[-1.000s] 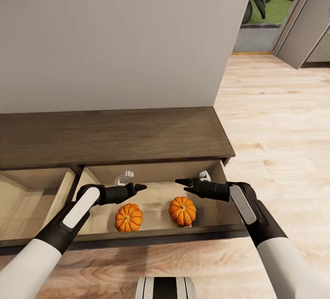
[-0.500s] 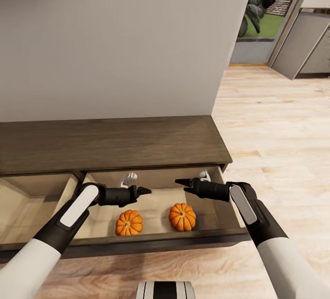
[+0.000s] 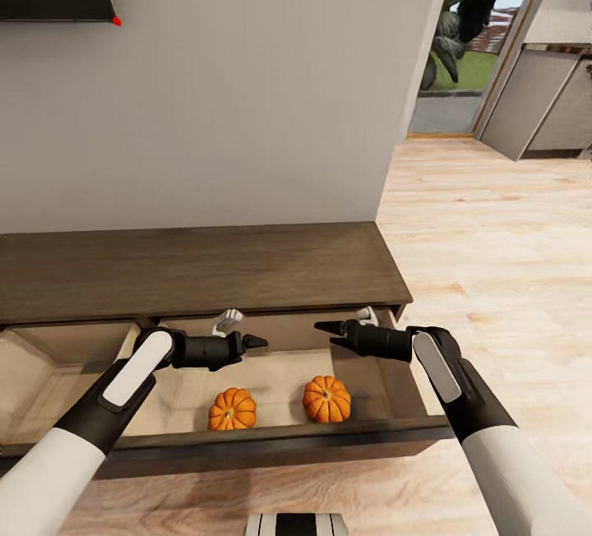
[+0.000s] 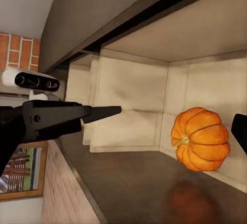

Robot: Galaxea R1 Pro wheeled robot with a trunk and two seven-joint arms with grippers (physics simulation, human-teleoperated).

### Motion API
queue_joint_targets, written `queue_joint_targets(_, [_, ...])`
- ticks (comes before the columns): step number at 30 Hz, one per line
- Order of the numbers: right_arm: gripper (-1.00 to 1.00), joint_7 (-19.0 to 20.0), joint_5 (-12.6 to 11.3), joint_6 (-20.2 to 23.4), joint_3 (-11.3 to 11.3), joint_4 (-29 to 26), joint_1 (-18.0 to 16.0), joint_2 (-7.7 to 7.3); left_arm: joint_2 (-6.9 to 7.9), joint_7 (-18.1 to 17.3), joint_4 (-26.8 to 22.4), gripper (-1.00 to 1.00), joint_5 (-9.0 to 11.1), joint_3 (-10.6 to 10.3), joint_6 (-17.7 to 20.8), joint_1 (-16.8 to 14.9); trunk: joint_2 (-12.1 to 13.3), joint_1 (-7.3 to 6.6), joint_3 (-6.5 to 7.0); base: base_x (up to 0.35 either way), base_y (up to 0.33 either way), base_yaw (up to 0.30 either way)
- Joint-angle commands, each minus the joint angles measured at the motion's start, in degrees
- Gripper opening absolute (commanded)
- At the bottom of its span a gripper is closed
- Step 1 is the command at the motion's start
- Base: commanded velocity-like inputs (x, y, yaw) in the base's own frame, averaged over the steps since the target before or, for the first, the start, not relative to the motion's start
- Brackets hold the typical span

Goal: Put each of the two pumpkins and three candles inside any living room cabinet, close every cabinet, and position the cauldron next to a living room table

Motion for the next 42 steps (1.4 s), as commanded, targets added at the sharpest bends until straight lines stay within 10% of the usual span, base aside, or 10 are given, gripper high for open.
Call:
queue_joint_targets(1, [1.0,-0.02,0.06,-0.01,0.0,0.03,0.01,0.0,0.01,0.0,0.02,1.0,-0.02,0.11,0.0,0.02,0.02,-0.02,0.23,-0.042,0.0,0.0])
queue_joint_targets(11, [1.0,-0.06,0.1,-0.05,-0.06,0.42,0.04,0.32,-0.06,0.0,0.43,1.0,-0.02,0.47,-0.02,0.02,0.15,-0.28,2.44,-0.164,0.0,0.0])
queue_joint_targets(32, [1.0,4.72,0.24,-0.19,10.73,-0.38,0.05,-0.14,0.17,0.0,0.4,1.0,2.95,0.4,0.81,0.17,0.43,-0.82,7.1,-0.082,0.0,0.0])
queue_joint_targets(42, [1.0,13.84,0.34,-0.22,13.75,-3.46,0.05,-5.46,0.17,-0.08,-0.22,1.0,3.2,0.37,4.01,1.68,2.73,-2.16,9.08,-0.178,0.0,0.0])
